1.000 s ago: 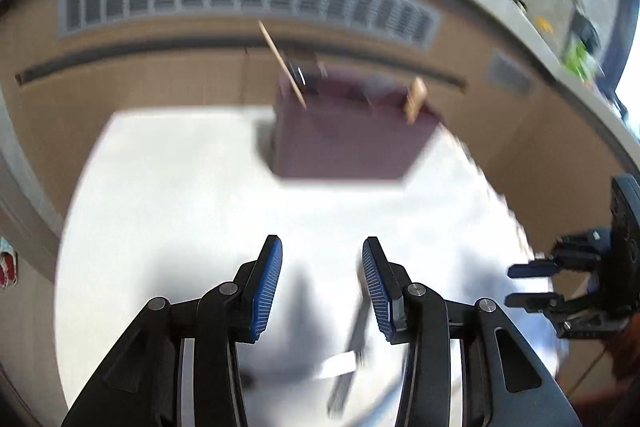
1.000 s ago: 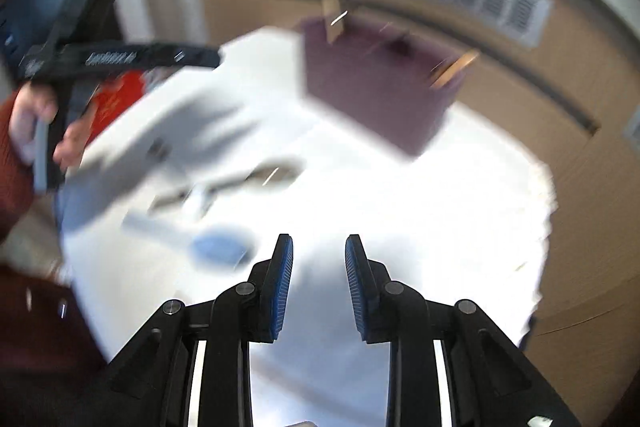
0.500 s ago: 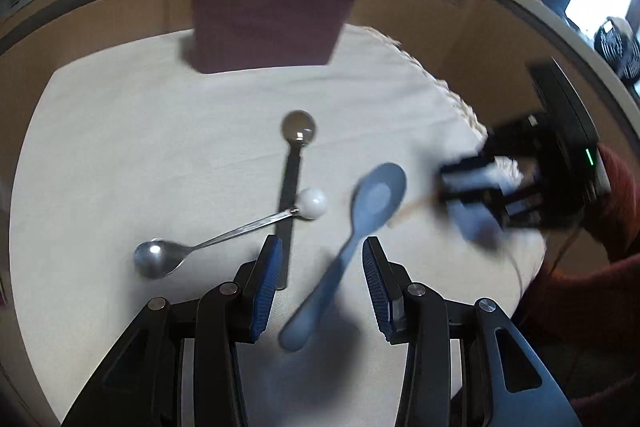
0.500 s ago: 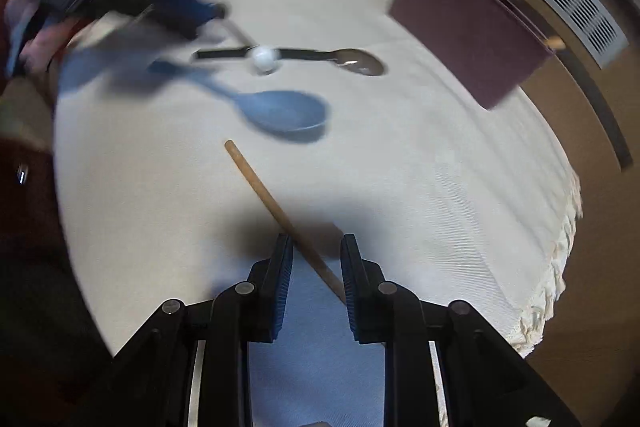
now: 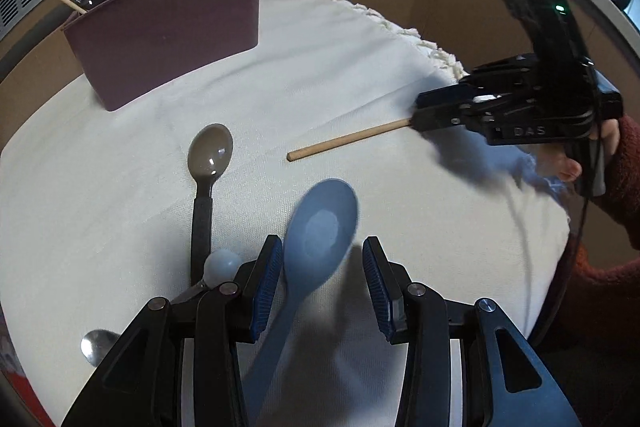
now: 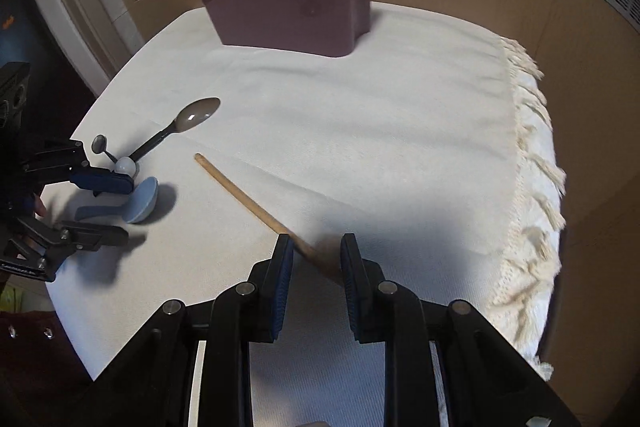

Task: Organize utensils
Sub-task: 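Grasp the wooden chopstick with the right tool while the left tool approaches the blue spoon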

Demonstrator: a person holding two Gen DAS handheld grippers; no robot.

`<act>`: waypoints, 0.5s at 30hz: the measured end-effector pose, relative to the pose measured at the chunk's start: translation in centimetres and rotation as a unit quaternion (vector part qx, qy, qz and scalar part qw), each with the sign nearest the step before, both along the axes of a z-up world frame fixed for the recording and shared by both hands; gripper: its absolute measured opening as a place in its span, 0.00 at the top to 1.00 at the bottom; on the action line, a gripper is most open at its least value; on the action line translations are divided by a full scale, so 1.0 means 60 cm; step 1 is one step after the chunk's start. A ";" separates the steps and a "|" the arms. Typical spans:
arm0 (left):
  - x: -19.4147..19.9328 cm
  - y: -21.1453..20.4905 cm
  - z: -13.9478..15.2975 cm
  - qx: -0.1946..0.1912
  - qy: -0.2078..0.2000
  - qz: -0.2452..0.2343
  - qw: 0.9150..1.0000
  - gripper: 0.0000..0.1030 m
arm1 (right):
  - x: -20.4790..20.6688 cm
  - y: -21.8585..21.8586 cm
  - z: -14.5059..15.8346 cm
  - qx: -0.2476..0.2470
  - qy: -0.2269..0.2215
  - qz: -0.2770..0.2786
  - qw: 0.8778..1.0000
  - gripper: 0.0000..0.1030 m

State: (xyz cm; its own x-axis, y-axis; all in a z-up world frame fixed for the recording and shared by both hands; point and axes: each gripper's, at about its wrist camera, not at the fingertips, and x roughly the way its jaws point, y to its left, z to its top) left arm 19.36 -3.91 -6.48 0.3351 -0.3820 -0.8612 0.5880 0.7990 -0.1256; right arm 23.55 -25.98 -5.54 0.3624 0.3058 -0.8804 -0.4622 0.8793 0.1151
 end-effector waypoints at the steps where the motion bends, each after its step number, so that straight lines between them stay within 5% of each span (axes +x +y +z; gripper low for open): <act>1: 0.003 0.000 -0.002 0.003 0.000 0.005 1.000 0.58 | -0.008 -0.007 0.001 -0.002 -0.003 -0.010 1.000 0.80; 10: 0.047 0.057 0.005 -0.035 -0.002 0.102 0.994 0.58 | -0.069 -0.009 0.007 0.011 0.002 -0.058 0.998 0.73; 15: 0.045 0.110 0.037 -0.102 -0.007 0.144 0.984 0.58 | -0.122 0.065 0.007 -0.002 0.003 0.030 1.000 0.73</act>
State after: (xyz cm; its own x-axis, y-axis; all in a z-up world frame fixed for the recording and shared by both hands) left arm 22.04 2.67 -4.27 0.4657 -0.4346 -0.7709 0.3445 0.8914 -0.2944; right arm 16.23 -22.10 -5.12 0.3373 0.3244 -0.8837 -0.5142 0.8498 0.1156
